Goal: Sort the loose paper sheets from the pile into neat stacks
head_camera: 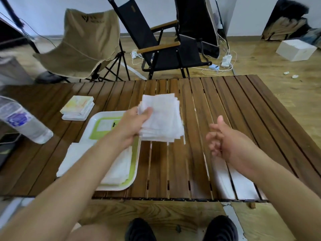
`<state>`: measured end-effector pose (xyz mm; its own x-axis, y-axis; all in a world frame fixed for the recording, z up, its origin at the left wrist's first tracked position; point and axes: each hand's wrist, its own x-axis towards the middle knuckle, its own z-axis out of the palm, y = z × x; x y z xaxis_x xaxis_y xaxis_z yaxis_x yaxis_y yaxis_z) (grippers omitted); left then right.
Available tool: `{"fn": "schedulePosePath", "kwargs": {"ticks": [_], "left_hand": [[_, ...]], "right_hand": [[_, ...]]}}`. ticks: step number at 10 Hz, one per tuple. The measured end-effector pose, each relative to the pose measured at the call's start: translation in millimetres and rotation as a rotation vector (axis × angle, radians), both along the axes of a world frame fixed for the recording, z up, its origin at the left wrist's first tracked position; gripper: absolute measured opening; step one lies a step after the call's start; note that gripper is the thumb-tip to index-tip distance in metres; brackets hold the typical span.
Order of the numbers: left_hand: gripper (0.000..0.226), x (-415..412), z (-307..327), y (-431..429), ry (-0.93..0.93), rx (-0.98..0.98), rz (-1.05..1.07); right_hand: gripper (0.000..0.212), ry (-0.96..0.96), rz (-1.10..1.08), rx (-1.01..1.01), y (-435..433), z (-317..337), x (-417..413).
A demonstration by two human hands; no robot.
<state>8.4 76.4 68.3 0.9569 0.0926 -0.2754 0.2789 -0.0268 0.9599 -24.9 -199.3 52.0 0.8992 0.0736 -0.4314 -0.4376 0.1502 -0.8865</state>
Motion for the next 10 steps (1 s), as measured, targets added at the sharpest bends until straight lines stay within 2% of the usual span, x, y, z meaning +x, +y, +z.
{"fn": "schedulePosePath", "kwargs": {"ticks": [1, 2, 3, 4, 5, 6, 7, 8, 9, 10], "left_hand": [[0.017, 24, 3, 67, 0.07, 0.096, 0.025], [0.016, 38, -23, 116, 0.221, 0.275, 0.013], [0.063, 53, -58, 151, 0.363, 0.449, 0.018], [0.061, 57, -60, 144, 0.345, 0.708, -0.001], [0.065, 51, -52, 129, 0.162, 1.343, -0.026], [0.027, 45, -60, 125, -0.183, 1.374, -0.088], [0.019, 38, -70, 120, -0.078, 1.279, -0.296], [0.023, 35, -67, 107, 0.061, 1.449, -0.377], [0.036, 21, -48, 68, -0.004, 1.498, -0.39], [0.028, -15, -38, 9, -0.268, 1.264, -0.337]], "right_hand": [[0.052, -0.033, -0.02, 0.064, -9, 2, 6], [0.042, -0.023, -0.023, 0.056, -15, 0, 6], [0.036, -0.02, 0.002, 0.012, -19, -2, 9], [0.033, -0.041, 0.033, -0.088, -21, -8, 12], [0.029, -0.106, 0.046, -0.262, -18, -11, 12], [0.028, -0.133, 0.105, -0.387, -12, -14, 10], [0.026, -0.155, 0.163, -0.535, -9, -25, 9], [0.024, -0.186, 0.234, -0.705, -7, -40, 4], [0.021, -0.227, 0.321, -0.864, 1, -47, -5], [0.017, -0.283, 0.342, -0.892, 5, -47, -15]]}}
